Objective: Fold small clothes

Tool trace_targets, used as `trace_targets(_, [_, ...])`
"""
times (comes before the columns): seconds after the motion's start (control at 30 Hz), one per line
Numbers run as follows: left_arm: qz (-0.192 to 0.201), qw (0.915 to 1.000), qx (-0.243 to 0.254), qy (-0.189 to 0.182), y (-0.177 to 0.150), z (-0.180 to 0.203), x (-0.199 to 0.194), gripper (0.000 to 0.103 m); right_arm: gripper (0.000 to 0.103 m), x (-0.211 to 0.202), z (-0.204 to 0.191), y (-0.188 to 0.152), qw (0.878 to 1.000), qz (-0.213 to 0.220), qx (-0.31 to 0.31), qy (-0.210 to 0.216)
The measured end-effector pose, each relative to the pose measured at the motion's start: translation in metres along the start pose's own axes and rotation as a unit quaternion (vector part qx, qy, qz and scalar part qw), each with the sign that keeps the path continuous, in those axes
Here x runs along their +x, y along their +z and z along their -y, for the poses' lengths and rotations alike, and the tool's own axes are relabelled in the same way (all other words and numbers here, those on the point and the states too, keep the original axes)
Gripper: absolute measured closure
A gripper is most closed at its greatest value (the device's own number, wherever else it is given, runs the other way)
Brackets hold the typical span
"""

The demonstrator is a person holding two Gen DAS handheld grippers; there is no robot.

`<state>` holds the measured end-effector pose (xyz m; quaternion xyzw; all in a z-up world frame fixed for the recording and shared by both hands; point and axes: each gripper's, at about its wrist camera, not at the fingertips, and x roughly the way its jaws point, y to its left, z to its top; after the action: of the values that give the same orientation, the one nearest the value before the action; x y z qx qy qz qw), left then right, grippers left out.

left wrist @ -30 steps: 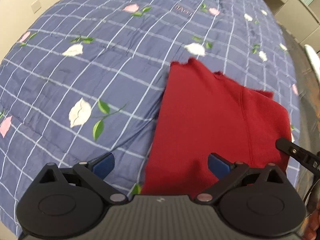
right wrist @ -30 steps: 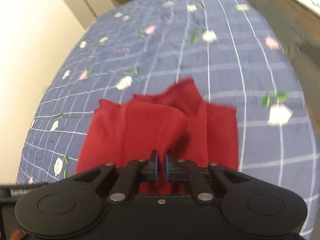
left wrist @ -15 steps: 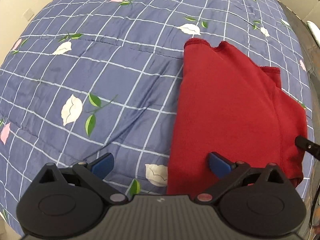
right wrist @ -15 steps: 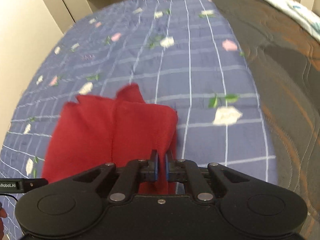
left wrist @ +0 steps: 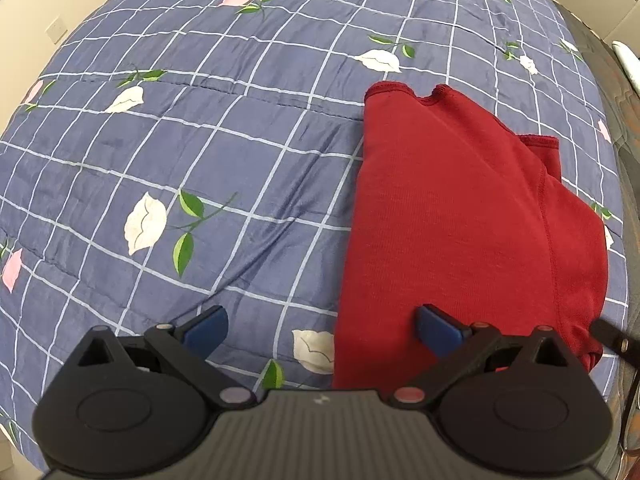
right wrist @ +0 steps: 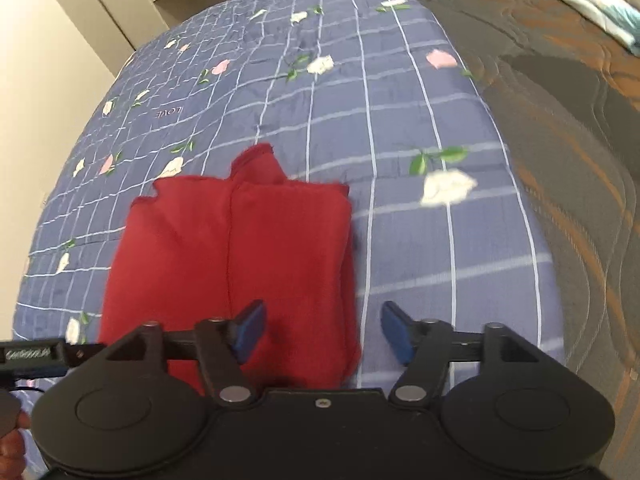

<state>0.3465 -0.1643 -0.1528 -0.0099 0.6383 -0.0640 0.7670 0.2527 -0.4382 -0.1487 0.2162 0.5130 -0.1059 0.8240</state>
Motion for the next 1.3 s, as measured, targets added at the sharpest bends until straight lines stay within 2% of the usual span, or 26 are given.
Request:
trace_targets(0.13, [0.000, 1.0000, 0.000, -0.001, 0.000, 0.001, 0.000, 0.001, 0.020, -0.006, -0.001, -0.024, 0.999, -0.026, 0.024, 0.018])
trace_targets(0.33, [0.001, 1.0000, 0.002, 0.001, -0.001, 0.002, 0.000, 0.001, 0.018, -0.001, -0.019, -0.057, 0.996, -0.071, 0.030, 0.044])
trace_targets(0.47, [0.001, 1.0000, 0.004, 0.002, -0.001, 0.003, -0.001, 0.001, 0.019, 0.004, -0.035, -0.069, 0.995, -0.083, 0.008, 0.054])
trace_targets(0.57, [0.001, 1.0000, 0.004, 0.002, -0.001, 0.003, -0.001, 0.001, 0.034, 0.010, -0.047, -0.070, 0.995, -0.086, -0.013, 0.047])
trace_targets(0.63, [0.001, 1.0000, 0.004, 0.002, -0.001, 0.003, -0.001, 0.001, 0.053, 0.015, -0.051, -0.070, 0.995, -0.089, -0.022, 0.046])
trace_targets(0.67, [0.001, 1.0000, 0.005, 0.002, -0.001, 0.004, -0.001, 0.001, 0.059, 0.017, -0.053, -0.069, 0.994, -0.091, -0.025, 0.048])
trace_targets(0.73, [0.001, 1.0000, 0.006, 0.000, -0.002, 0.003, -0.003, 0.001, 0.082, 0.017, -0.056, -0.068, 0.994, -0.090, -0.036, 0.050])
trace_targets(0.77, [0.001, 1.0000, 0.007, 0.000, -0.002, 0.003, -0.003, 0.001, 0.089, 0.015, -0.057, -0.068, 0.994, -0.087, -0.044, 0.050])
trace_targets(0.83, [0.001, 1.0000, 0.007, -0.004, -0.002, 0.003, -0.006, 0.001, 0.093, 0.010, -0.056, -0.066, 0.995, -0.075, -0.055, 0.048])
trace_targets(1.0, [-0.003, 0.9997, 0.021, -0.012, -0.007, 0.004, -0.006, 0.001, 0.094, -0.011, -0.053, -0.063, 0.995, -0.037, -0.087, 0.027])
trace_targets(1.17, [-0.020, 0.9993, 0.033, -0.003, -0.014, 0.003, 0.001, 0.001, 0.091, 0.001, -0.045, -0.066, 0.995, -0.065, -0.067, 0.022])
trace_targets(1.3, [-0.026, 0.9988, 0.041, 0.003, -0.019, 0.003, 0.002, 0.001, 0.072, -0.007, -0.040, -0.064, 0.996, -0.061, -0.047, 0.033])
